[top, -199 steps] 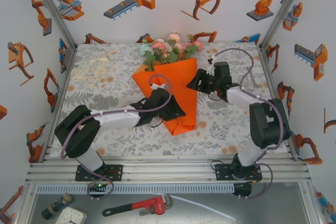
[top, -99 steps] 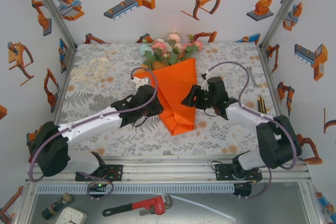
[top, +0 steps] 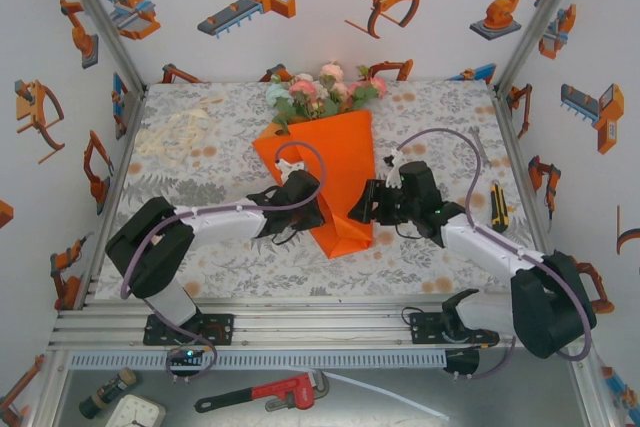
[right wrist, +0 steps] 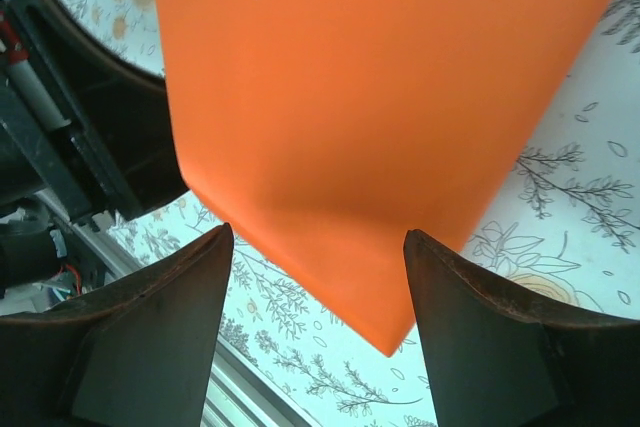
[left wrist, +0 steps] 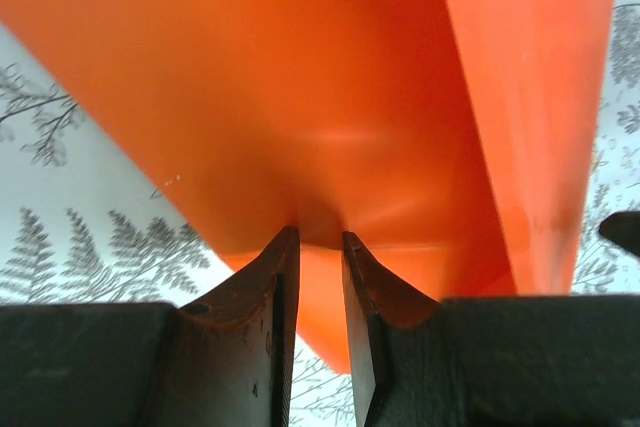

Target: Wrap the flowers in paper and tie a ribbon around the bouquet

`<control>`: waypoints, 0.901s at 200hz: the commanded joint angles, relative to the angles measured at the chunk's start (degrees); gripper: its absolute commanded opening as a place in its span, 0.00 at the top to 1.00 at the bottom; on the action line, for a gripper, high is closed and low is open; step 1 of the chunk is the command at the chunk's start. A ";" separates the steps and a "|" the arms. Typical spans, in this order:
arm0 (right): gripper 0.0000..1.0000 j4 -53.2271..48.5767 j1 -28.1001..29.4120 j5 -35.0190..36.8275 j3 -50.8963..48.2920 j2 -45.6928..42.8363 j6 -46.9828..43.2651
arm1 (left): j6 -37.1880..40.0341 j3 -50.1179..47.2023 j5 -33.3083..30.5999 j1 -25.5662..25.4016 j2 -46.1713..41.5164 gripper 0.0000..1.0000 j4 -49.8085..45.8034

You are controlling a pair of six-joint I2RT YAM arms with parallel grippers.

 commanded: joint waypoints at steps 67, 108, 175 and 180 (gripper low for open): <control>0.27 -8.46 11.98 16.61 -1.77 -7.41 -18.63 | -1.38 -0.93 1.44 -0.21 5.52 0.72 11.56; 0.26 -4.05 21.01 30.95 -2.64 -2.06 -31.96 | -1.83 -1.53 1.83 -0.20 5.36 0.72 12.15; 0.26 4.04 25.20 46.38 -1.70 3.98 -38.51 | -2.15 -2.51 1.65 -0.20 4.46 0.72 12.92; 0.26 4.40 25.64 45.61 -1.91 4.01 -38.76 | -2.09 -2.53 1.75 -0.19 4.48 0.72 12.99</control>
